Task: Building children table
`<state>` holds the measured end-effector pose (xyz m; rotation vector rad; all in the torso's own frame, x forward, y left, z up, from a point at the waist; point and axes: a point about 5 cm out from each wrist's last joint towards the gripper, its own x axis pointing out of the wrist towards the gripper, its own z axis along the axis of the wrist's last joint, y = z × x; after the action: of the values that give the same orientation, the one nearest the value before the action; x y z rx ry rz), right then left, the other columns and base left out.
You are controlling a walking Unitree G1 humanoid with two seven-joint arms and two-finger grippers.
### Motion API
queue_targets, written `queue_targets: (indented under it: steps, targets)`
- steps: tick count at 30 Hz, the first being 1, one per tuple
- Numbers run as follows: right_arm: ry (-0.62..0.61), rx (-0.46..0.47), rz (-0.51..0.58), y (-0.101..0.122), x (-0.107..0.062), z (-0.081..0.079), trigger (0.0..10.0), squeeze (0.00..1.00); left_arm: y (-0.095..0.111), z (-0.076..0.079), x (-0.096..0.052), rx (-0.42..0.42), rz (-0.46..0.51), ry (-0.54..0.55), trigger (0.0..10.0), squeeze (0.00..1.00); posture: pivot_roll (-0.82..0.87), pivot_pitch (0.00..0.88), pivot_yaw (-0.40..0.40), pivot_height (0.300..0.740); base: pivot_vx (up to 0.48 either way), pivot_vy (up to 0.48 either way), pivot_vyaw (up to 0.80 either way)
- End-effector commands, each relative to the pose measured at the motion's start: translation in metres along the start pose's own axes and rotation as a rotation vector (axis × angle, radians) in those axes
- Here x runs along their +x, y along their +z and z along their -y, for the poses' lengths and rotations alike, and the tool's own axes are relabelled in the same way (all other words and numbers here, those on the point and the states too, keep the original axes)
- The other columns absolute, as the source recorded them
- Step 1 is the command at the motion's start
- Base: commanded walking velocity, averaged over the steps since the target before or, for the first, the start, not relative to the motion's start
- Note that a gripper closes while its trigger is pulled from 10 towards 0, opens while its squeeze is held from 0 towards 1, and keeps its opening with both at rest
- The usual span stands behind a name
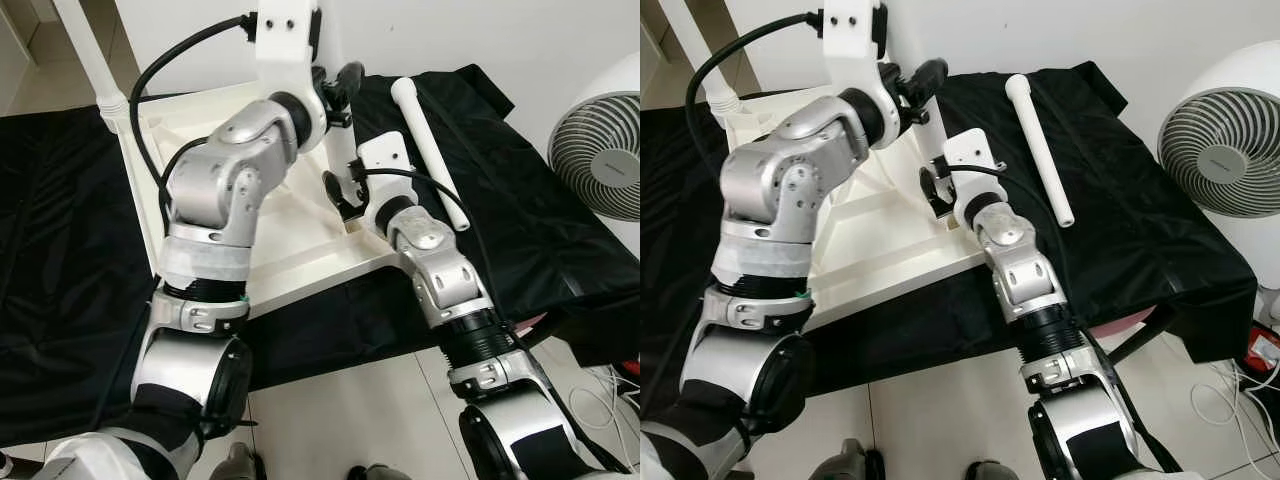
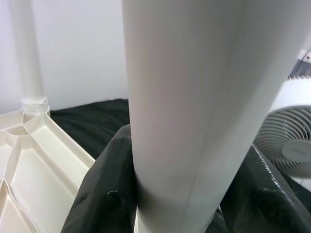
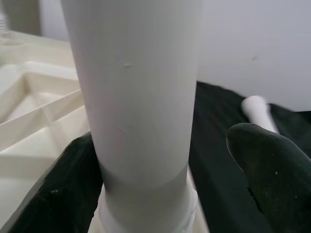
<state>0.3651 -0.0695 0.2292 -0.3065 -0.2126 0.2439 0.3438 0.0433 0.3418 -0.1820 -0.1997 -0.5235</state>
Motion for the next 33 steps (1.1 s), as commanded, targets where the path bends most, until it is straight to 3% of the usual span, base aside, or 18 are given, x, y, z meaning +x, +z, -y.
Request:
queue_targets:
  steps: [1,4,8,14,22,23,24,25,26,30,31,33]
  targets:
    - [-0.088,-0.027,0.008,0.0,0.002,0.002,10.0,0.0,0.007,0.006,0.003,0.017,0.027,0.022,10.0,0.0,-0.04,0.083,0.029,0.74,0.0,0.0,0.0]
    - [-0.157,-0.028,0.019,-0.001,0.003,-0.001,10.0,0.0,0.009,0.013,0.005,0.015,0.037,0.005,10.0,0.0,-0.04,0.084,0.029,0.74,0.0,0.0,0.0]
    - [-0.175,-0.018,0.017,-0.002,0.004,-0.002,10.0,0.0,0.009,0.015,0.006,0.014,0.039,0.003,10.0,0.0,-0.04,0.084,0.029,0.74,0.0,0.0,0.0]
    - [-0.192,-0.097,0.048,0.001,0.007,-0.004,10.0,0.0,0.008,0.018,0.006,0.001,0.039,0.0,10.0,0.0,-0.04,0.086,0.029,0.74,0.0,0.0,0.0]
    - [-0.212,-0.111,0.081,0.006,0.01,-0.006,10.0,0.0,0.007,0.022,0.007,-0.005,0.041,-0.008,10.0,0.0,-0.04,0.084,0.027,0.74,0.0,0.0,0.0]
    - [-0.217,-0.13,0.089,0.007,0.011,-0.006,8.9,0.0,0.007,0.023,0.007,-0.007,0.042,-0.011,10.0,0.0,-0.04,0.084,0.027,0.74,0.0,0.0,0.0]
    - [-0.217,-0.13,0.089,0.007,0.011,-0.006,8.9,0.0,0.007,0.023,0.007,-0.007,0.042,-0.011,10.0,0.0,-0.04,0.084,0.027,0.74,0.0,0.0,0.0]
    - [-0.218,-0.128,0.091,0.007,0.011,-0.006,3.0,0.0,0.007,0.024,0.006,-0.008,0.043,-0.015,10.0,0.0,-0.04,0.084,0.026,0.74,0.0,0.0,0.0]
    - [-0.225,-0.129,0.084,0.006,0.011,-0.006,0.3,0.0,0.008,0.026,0.006,-0.009,0.044,-0.02,10.0,0.0,-0.04,0.084,0.026,0.74,0.0,0.0,0.0]
    - [-0.235,-0.149,0.075,0.003,0.011,-0.006,0.8,0.0,0.008,0.028,0.006,-0.007,0.045,-0.025,10.0,0.0,-0.04,0.084,0.026,0.74,0.0,0.0,0.0]
    - [-0.231,-0.14,0.068,0.002,0.011,-0.006,0.0,0.0,0.008,0.028,0.006,-0.007,0.045,-0.026,10.0,0.0,-0.04,0.087,0.025,0.74,0.0,0.0,0.0]
    - [-0.227,-0.144,0.065,0.001,0.011,-0.007,0.0,0.0,0.009,0.028,0.006,-0.007,0.048,-0.027,10.0,0.0,-0.04,0.087,0.025,0.74,0.0,0.0,0.0]
